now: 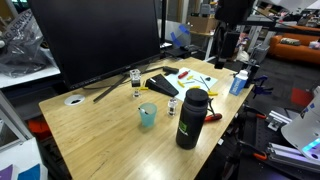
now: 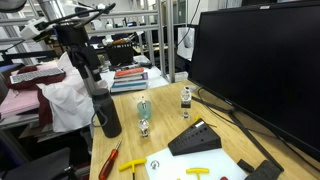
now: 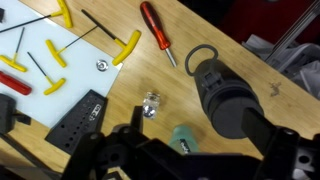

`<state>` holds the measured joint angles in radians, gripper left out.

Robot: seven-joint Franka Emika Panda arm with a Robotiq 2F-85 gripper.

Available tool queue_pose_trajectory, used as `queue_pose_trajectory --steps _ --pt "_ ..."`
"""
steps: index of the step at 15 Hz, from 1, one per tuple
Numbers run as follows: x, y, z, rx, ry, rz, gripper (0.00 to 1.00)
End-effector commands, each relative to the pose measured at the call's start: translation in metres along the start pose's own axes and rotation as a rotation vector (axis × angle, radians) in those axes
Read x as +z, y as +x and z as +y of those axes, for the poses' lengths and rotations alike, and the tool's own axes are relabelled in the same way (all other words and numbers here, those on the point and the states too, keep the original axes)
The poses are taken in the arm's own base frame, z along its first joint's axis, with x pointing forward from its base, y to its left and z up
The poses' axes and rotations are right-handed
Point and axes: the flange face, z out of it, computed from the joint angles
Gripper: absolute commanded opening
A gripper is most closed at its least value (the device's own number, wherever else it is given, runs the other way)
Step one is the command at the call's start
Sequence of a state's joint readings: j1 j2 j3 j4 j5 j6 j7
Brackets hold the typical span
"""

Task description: Move the black bottle to the left side of the desk

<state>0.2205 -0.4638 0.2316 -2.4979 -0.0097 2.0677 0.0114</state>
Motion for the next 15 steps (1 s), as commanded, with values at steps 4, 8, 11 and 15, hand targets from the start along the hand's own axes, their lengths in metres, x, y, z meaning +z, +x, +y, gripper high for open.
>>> queue_pose_trajectory --steps 4,8,11,15 --pt "0.041 -0.005 -0.006 -0.275 0.233 -0.064 1.0" --pt "0.052 -0.007 -0.005 -0.287 0.218 -0.094 1.0" --pt "0.052 -0.007 -0.006 -0.298 0.22 -0.092 1.0" --pt "0.068 -0.002 -0.006 -0.363 0.223 -0.101 1.0"
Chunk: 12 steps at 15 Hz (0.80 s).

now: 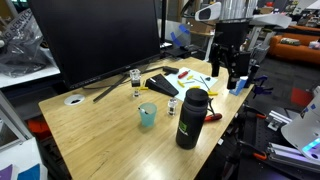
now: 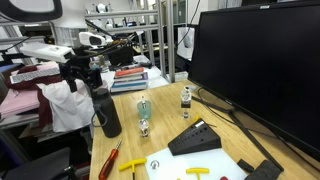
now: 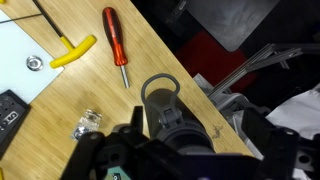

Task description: Move the black bottle to the left side of the desk

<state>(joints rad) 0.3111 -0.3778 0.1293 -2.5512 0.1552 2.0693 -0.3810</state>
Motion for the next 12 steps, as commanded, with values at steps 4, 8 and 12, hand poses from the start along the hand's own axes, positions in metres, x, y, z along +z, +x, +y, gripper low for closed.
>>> queue_pose_trajectory --steps 4,8,12 --pt "0.042 0.012 0.019 -0.134 0.018 -0.014 1.0" --pt "0.06 0.024 0.027 -0.206 0.035 0.028 1.0" --pt "0.072 0.029 0.029 -0.254 0.043 0.042 1.0"
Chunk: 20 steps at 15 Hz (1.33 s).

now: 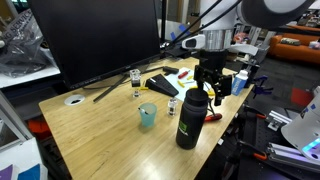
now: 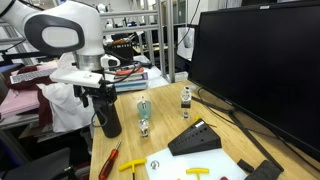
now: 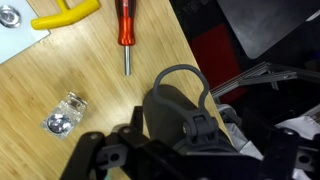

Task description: Move the black bottle to the left side of the desk

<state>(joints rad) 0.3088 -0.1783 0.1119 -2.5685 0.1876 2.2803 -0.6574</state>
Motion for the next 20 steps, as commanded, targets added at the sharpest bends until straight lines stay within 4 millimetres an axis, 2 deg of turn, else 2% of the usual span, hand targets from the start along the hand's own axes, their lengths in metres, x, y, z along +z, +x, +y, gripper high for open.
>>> queue_pose_trajectory --steps 1,6,7,8,9,10,17,19,20 --pt "0.005 0.005 0.005 -0.046 0.008 0.025 1.0" --pt "0.01 0.011 0.007 -0.088 0.015 0.047 1.0" --pt "0.012 0.012 0.007 -0.094 0.028 0.06 0.97" --pt "0.013 0.013 0.006 -0.097 0.04 0.066 0.88" --pt "0.014 0.013 0.006 -0.101 0.051 0.071 0.73" --pt "0.015 0.012 0.006 -0.101 0.056 0.074 0.7" --pt "0.019 0.009 0.01 -0.082 0.075 0.083 0.19" --pt "0.019 0.007 0.013 -0.074 0.074 0.085 0.08" --pt "0.019 0.007 0.013 -0.072 0.074 0.087 0.08"
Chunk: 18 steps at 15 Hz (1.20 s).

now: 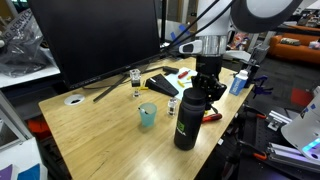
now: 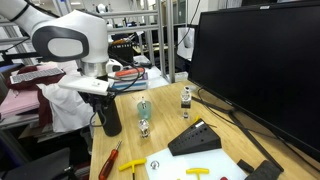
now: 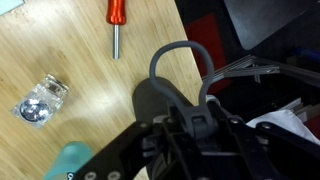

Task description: Move the black bottle to the left side of the desk

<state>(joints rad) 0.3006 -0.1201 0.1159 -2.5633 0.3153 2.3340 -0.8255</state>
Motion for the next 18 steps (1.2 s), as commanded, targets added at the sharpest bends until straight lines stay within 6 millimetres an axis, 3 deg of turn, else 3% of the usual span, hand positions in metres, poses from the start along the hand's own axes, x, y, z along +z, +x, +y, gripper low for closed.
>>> queue_pose_trajectory --steps 1,6,12,15,18 --pt "0.0 0.0 0.006 -0.001 0.008 0.024 0.08" --pt "-0.021 0.01 -0.018 -0.024 0.034 -0.009 0.08" --pt "-0.069 0.052 -0.052 -0.147 0.023 -0.041 0.08" --pt "-0.081 0.083 -0.049 -0.208 -0.014 -0.055 0.08" --pt "-0.079 0.123 -0.031 -0.266 -0.086 -0.074 0.08"
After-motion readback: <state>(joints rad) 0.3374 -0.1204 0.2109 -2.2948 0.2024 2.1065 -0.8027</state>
